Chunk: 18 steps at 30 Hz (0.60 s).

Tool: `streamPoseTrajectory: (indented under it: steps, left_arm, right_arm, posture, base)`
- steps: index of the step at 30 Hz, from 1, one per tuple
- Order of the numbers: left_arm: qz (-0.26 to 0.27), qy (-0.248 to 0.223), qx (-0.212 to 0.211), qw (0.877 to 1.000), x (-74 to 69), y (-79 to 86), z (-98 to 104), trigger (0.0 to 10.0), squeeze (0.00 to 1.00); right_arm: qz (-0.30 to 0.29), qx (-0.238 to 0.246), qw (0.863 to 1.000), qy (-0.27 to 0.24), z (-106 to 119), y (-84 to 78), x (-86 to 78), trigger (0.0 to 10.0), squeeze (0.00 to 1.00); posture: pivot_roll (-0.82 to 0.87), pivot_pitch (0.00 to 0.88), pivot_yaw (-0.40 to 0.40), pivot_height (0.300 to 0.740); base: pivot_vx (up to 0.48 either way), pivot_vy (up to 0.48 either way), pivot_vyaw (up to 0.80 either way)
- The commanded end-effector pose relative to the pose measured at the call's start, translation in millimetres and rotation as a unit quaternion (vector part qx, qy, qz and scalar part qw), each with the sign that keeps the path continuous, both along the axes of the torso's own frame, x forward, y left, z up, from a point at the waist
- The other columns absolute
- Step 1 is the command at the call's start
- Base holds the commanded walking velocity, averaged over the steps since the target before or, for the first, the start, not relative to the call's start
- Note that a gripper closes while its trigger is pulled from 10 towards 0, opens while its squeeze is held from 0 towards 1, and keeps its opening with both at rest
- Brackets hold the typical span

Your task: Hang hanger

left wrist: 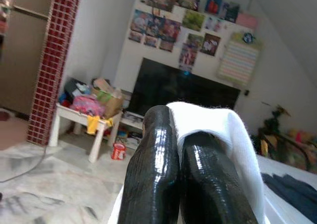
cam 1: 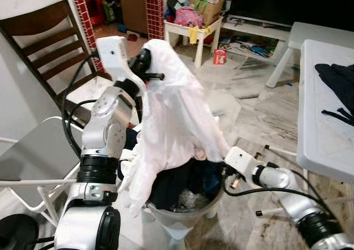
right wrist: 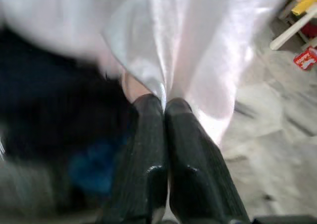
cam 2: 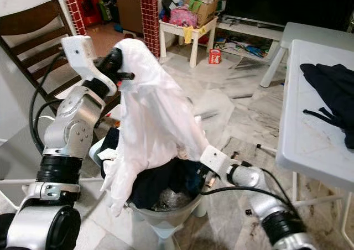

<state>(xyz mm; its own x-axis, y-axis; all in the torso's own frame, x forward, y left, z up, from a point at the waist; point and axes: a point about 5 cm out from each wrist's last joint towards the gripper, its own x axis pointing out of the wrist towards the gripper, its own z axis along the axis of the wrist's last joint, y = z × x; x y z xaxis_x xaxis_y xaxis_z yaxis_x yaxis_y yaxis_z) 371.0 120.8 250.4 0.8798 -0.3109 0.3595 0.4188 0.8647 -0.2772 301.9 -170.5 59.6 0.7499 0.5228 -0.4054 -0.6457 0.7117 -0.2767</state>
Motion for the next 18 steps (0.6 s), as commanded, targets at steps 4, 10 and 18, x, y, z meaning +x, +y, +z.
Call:
streamPoseTrajectory:
  steps: [4,10,18]
  left_arm:
    - [0.006,-0.014,0.0,1.0,0.4,0.2,3,0.6,0.0]
    - [0.018,0.009,0.013,1.0,-0.1,2.6,-14,0.6,0.0]
    - [-0.003,0.004,0.019,1.0,-0.8,-4.0,-11,0.2,0.0]
  right_arm:
    - [0.019,0.044,0.999,-0.017,10,2.5,-3.4,10.0,1.0]
    - [0.002,0.125,0.991,-0.038,33,-3.1,7.8,10.0,1.0]
    - [-0.024,0.103,0.994,-0.019,28,-13.6,13.1,10.0,1.0]
  posture:
    - [-0.07,0.0,0.023,0.74]
    - [-0.07,0.0,0.017,0.74]
    - [-0.06,0.0,0.008,0.74]
  base:
    - [0.0,0.0,0.0]
    - [0.0,0.0,0.0]
    - [0.0,0.0,0.0]
